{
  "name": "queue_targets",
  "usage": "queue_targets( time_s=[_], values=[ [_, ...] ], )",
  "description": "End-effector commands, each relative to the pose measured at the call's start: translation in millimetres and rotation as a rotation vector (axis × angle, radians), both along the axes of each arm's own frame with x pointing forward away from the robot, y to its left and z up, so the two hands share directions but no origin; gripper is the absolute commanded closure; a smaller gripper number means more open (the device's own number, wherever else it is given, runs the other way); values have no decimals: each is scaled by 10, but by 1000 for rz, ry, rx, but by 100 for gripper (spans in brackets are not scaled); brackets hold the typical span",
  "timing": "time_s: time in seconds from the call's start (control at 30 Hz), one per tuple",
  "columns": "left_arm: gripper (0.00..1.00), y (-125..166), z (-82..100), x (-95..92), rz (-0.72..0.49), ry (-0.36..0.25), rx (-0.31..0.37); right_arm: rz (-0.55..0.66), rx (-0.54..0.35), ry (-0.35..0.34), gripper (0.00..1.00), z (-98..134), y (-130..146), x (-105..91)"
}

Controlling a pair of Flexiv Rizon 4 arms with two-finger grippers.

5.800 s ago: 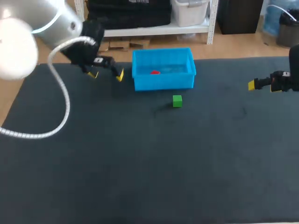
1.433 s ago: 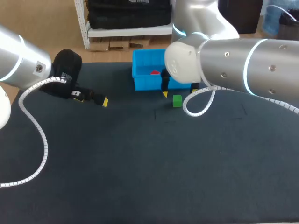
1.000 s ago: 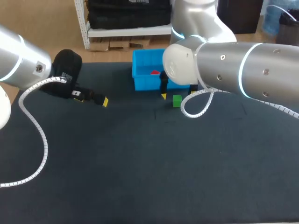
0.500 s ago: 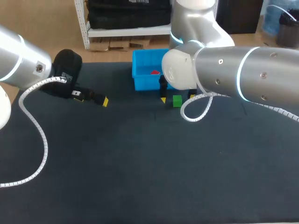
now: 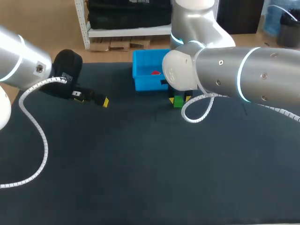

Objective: Use the left arm to pick the red cube and place it into the blue plastic box first, then use the right arm to grasp the green cube and put it into the same blue plastic box after the first action is fully finished.

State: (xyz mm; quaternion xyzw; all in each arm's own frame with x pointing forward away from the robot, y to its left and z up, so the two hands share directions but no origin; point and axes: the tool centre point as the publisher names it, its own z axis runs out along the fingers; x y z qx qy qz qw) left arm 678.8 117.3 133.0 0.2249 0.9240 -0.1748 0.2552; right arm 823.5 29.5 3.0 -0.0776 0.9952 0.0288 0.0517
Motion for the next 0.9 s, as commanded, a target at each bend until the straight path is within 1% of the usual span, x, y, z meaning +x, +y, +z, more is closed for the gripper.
queue_targets(
  time_s=[0.03,0.27,0.4,0.6,0.8,0.9],
  values=[
    [0,12,-12,16,-6,-1,-7,-2,-2,-14,100,15,-15,-67],
    [0,12,-12,16,-6,-1,-7,-6,-5,-19,100,40,-27,-81],
    [0,12,-12,16,-6,-1,-7,-7,0,-32,100,134,-29,-83],
    [0,12,-12,16,-6,-1,-7,-9,-9,-57,100,486,-31,-53],
    [0,12,-12,16,-6,-1,-7,8,-27,-118,100,927,-28,13],
    [0,12,-12,16,-6,-1,-7,11,-39,-164,100,1133,-45,42]
  ],
)
